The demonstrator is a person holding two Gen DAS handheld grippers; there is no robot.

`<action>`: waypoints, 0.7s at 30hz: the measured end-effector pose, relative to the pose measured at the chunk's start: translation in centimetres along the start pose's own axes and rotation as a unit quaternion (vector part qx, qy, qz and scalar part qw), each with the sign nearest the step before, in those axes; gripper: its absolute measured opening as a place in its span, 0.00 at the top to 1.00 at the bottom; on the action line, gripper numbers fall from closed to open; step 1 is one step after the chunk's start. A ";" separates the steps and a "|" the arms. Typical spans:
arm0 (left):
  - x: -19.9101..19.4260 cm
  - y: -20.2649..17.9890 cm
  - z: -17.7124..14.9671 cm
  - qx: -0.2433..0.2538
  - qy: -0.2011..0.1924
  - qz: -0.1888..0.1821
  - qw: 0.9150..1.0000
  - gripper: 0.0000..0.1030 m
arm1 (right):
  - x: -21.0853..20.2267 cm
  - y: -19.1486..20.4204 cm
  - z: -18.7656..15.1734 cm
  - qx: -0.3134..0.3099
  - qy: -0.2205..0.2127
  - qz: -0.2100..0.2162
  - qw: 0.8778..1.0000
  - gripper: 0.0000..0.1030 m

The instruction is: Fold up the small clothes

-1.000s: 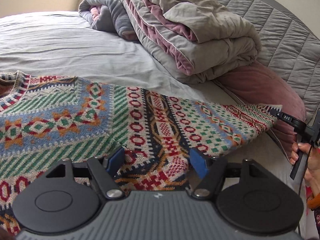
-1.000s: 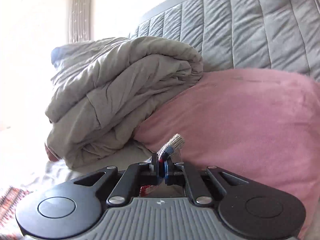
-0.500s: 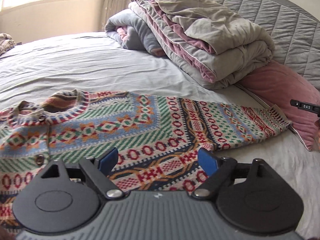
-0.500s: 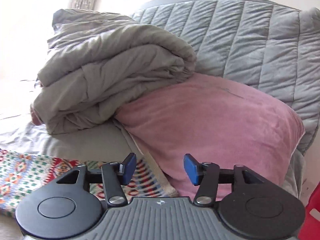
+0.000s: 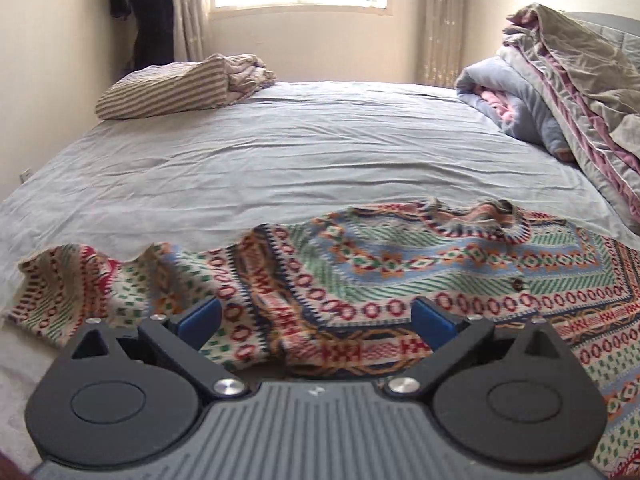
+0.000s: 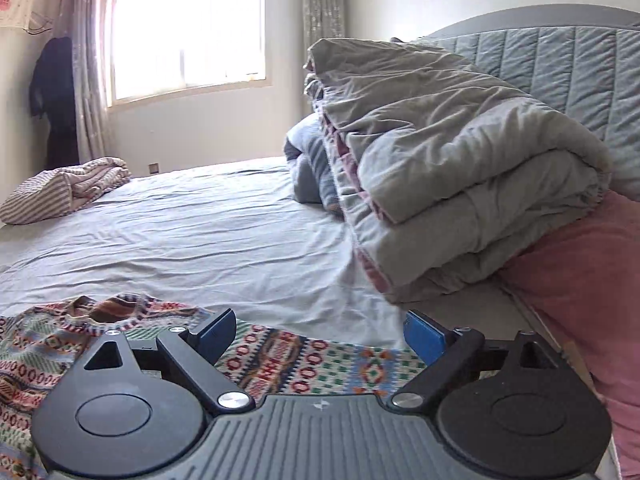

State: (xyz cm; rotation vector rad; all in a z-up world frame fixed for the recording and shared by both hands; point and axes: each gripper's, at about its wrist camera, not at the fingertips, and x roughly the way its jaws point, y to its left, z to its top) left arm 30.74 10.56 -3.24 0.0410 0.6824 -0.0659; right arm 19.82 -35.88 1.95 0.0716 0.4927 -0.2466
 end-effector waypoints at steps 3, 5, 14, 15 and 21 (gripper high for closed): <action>0.3 6.2 -0.7 -0.043 0.004 0.054 0.998 0.02 | 0.7 3.8 0.6 -0.009 0.008 0.037 0.999 0.07; 0.6 10.7 -1.6 -0.076 -0.001 0.090 0.993 0.02 | 1.2 6.3 0.6 -0.008 0.015 0.060 0.998 0.06; 3.4 26.0 -5.5 -0.251 -0.022 0.149 0.956 0.21 | 4.9 16.0 -0.9 -0.060 0.058 0.110 0.990 0.06; 4.0 27.2 -5.9 -0.268 -0.020 0.153 0.951 0.25 | 5.2 16.8 -1.2 -0.065 0.062 0.115 0.989 0.06; 6.1 31.1 -7.1 -0.330 -0.044 0.161 0.929 0.80 | 6.3 21.4 -2.7 -0.099 0.090 0.135 0.982 0.06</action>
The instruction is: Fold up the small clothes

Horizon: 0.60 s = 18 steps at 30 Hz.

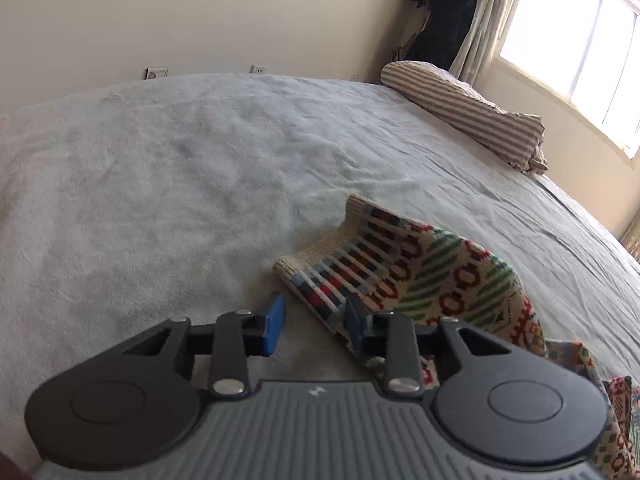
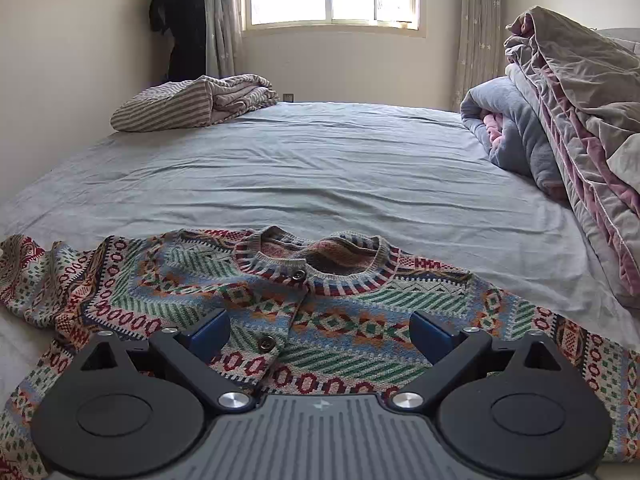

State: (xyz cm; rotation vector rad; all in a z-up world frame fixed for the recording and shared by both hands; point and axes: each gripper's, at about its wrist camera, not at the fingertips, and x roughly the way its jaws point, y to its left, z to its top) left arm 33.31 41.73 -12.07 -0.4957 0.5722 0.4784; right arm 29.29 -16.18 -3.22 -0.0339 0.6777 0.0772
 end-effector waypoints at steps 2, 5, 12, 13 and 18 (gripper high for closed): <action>-0.2 0.3 0.1 -0.013 -0.003 -0.016 1.000 1.00 | 0.7 1.0 0.0 -0.009 0.008 0.004 1.000 0.06; -2.4 -0.4 0.0 0.031 -0.029 0.073 0.996 1.00 | 1.3 1.8 0.0 -0.017 0.011 0.006 1.000 0.06; -3.9 0.9 -1.1 0.084 0.008 0.202 0.976 1.00 | 1.9 1.0 -0.2 -0.003 0.015 0.003 1.000 0.06; -4.0 1.1 -1.0 0.085 0.010 0.219 0.972 0.98 | 1.9 0.7 -0.3 0.001 0.015 0.003 1.000 0.06; -6.5 -1.0 -0.5 0.114 -0.035 0.165 0.979 0.41 | 1.7 -0.7 -0.5 -0.007 0.013 -0.015 1.000 0.06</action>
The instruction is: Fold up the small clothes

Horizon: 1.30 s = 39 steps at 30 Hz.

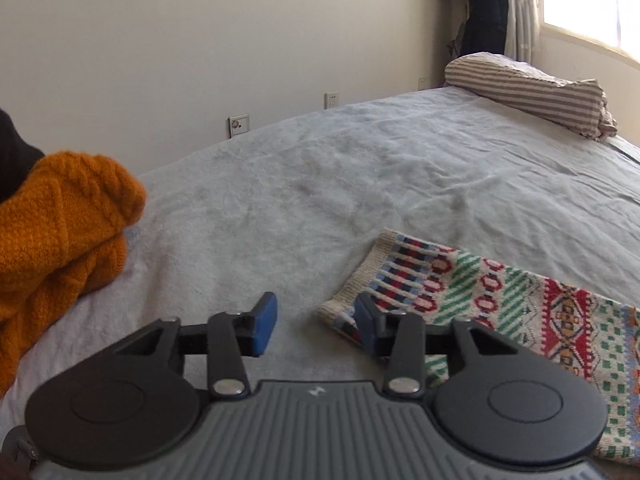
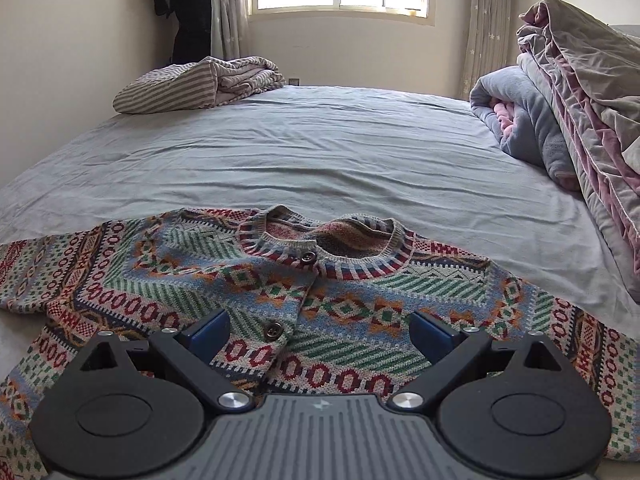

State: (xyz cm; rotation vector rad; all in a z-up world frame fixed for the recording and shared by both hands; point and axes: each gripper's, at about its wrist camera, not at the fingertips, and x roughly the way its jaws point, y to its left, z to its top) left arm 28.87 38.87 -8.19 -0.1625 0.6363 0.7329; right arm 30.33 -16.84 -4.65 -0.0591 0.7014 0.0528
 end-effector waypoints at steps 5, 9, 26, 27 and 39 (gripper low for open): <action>-2.7 -7.0 1.3 0.119 -0.035 -0.131 0.984 0.19 | 0.6 -3.2 0.3 0.008 -0.001 -0.027 1.000 0.06; -3.6 -14.5 2.0 0.194 -0.038 -0.253 0.947 0.19 | 2.0 -5.9 1.3 -0.006 -0.009 -0.034 0.999 0.06; -1.4 -37.0 -1.3 0.300 0.070 -0.438 0.845 0.23 | 13.6 -14.7 3.1 -0.040 0.006 -0.010 0.999 0.11; -1.3 -37.2 -1.9 0.305 0.064 -0.432 0.846 0.22 | 14.1 -14.8 3.0 -0.038 0.011 -0.011 0.999 0.12; -5.4 -34.7 -2.7 0.233 -0.031 -0.440 0.867 0.99 | 13.0 -11.4 2.1 -0.072 -0.045 -0.012 0.996 0.93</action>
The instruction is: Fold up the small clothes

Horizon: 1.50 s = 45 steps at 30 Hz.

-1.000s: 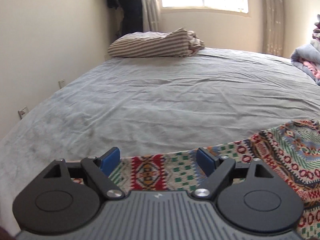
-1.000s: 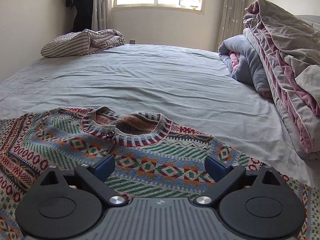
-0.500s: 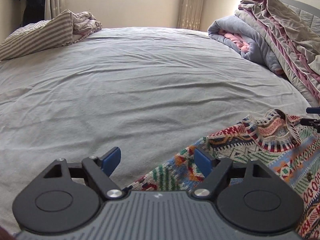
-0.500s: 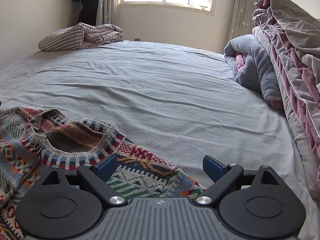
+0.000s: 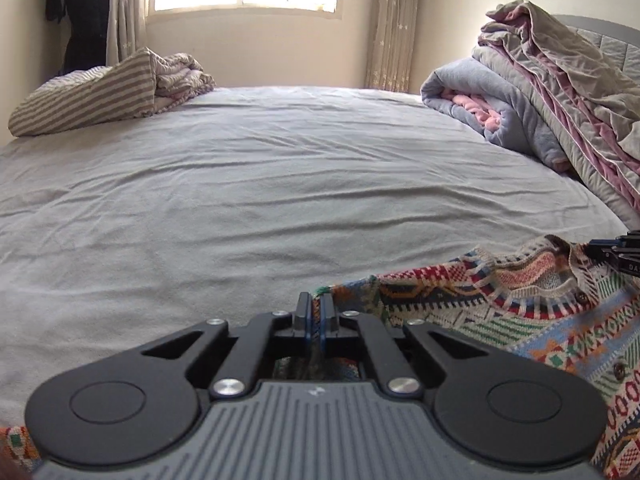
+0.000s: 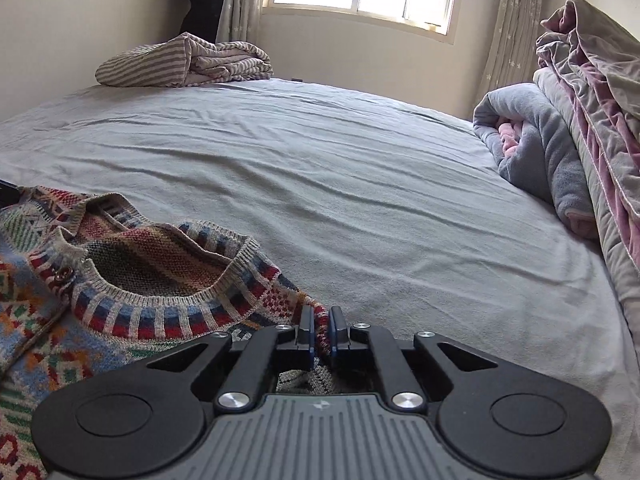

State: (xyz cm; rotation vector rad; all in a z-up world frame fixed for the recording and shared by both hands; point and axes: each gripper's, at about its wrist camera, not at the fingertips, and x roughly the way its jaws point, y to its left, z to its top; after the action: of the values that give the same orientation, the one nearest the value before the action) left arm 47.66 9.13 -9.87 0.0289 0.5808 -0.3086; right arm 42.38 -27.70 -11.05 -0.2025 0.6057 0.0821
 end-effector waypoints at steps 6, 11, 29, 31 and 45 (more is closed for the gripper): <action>2.8 1.3 -0.8 -0.017 0.027 0.075 0.997 0.98 | 0.6 0.0 -0.2 0.003 0.005 -0.027 1.000 0.95; 1.6 1.0 0.1 -0.015 0.019 0.083 0.996 0.57 | 0.6 0.2 0.6 0.005 0.016 -0.048 0.999 0.66; -21.2 -3.7 -0.3 -0.059 -0.048 0.078 0.994 0.04 | -20.4 -3.1 -1.3 0.055 -0.036 -0.050 0.997 0.11; -23.7 -4.4 -0.2 -0.055 -0.048 0.088 0.993 0.03 | -22.8 -3.8 -1.4 0.064 -0.039 -0.059 0.995 0.08; -35.7 -8.3 0.4 -0.055 -0.052 0.067 0.995 0.01 | -36.3 -8.8 -2.7 0.155 -0.038 -0.082 0.984 0.00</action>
State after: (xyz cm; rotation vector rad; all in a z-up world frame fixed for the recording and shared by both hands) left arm 17.21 11.16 10.36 -0.0541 0.4888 -0.1468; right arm 12.29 -37.48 8.99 0.0535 0.5153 -0.1633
